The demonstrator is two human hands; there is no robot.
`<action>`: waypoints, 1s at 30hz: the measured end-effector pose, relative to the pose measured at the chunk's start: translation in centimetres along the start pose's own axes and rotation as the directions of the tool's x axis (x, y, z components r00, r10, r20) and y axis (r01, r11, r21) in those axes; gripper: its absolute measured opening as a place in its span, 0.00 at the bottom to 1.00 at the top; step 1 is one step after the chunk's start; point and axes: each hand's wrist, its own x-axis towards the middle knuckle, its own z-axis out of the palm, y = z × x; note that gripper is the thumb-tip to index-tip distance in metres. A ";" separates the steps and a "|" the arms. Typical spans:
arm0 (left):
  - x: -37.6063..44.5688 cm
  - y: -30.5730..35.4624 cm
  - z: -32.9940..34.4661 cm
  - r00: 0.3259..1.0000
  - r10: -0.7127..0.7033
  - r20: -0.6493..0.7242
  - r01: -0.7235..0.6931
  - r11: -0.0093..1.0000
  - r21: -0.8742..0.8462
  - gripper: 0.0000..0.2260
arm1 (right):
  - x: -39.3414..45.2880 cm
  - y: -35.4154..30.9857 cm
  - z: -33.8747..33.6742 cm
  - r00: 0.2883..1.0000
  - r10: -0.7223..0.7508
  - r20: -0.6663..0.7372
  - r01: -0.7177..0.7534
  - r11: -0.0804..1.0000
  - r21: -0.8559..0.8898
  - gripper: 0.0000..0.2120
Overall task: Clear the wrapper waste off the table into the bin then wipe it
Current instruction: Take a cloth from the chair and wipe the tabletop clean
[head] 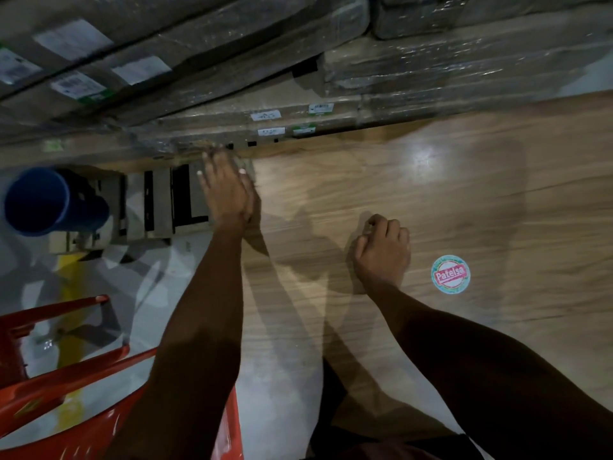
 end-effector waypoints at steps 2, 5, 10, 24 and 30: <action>1.3 -1.0 -0.4 0.995 -0.096 0.009 0.096 0.987 -0.128 0.28 | -0.1 -0.1 0.0 1.000 0.009 0.008 -0.009 1.000 -0.020 0.18; 0.7 -1.2 -0.1 0.989 -0.143 0.048 0.150 0.970 -0.193 0.32 | 0.0 -0.2 -0.1 1.000 0.007 0.011 -0.007 1.000 -0.015 0.19; -4.7 1.3 1.3 0.994 0.105 0.017 -0.105 0.994 0.032 0.26 | -0.1 -0.2 -0.2 1.000 0.009 0.007 -0.009 1.000 0.003 0.19; -0.6 1.3 0.2 0.998 -0.062 -0.001 0.061 0.988 0.141 0.22 | -0.1 -0.1 -0.1 1.000 0.008 0.002 -0.008 1.000 -0.006 0.18; -4.4 3.2 1.9 0.978 0.186 0.098 -0.194 0.977 0.083 0.27 | -0.1 -0.3 -0.1 1.000 0.006 -0.004 -0.006 1.000 -0.004 0.18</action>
